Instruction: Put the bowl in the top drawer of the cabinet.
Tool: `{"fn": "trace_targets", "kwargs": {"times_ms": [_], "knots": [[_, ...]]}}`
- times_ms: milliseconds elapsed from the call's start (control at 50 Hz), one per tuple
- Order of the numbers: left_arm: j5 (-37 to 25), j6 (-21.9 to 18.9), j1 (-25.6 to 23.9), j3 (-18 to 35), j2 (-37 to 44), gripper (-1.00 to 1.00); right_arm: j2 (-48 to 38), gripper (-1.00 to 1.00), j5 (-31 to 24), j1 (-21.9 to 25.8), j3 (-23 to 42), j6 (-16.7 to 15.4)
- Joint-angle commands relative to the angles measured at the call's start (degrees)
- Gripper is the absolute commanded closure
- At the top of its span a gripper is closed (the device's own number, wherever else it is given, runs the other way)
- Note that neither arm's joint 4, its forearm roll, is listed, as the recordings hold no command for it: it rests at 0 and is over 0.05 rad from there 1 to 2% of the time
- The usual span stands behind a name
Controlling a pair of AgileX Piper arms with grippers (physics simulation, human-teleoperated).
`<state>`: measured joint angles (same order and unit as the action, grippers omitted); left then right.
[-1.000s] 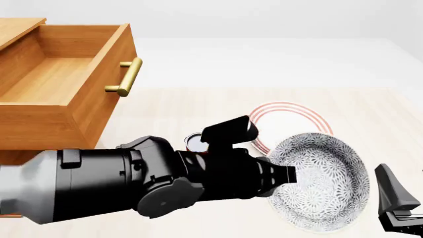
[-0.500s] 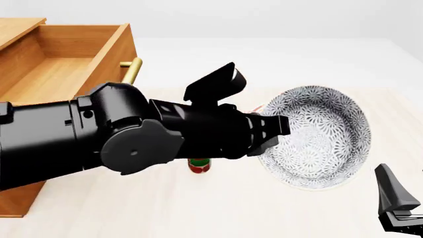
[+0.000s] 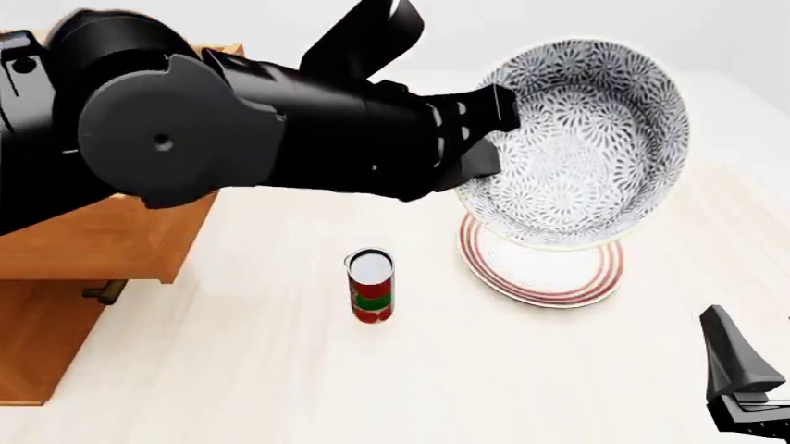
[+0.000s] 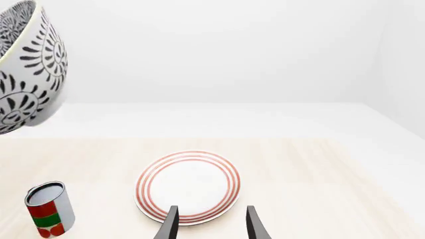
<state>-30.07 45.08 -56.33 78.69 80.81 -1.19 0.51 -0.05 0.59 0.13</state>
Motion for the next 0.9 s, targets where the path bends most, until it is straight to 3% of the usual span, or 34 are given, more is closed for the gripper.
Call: {"fn": "trace_targets", "kwargs": {"times_ms": [20,600,900], "knots": [[-4.67,-2.18,2.20,6.99,-0.37,1.00,0.01,-1.00,0.00,0.00,0.00,0.00],[-13.84,-4.13,10.87,21.22,-1.15,1.00,0.00,-1.00,0.00,0.00,0.00,0.01],[-15.32,-3.73,15.81,23.58,-1.93,1.00,-0.01,-1.00,0.01,-0.01,0.00,0.00]]}}
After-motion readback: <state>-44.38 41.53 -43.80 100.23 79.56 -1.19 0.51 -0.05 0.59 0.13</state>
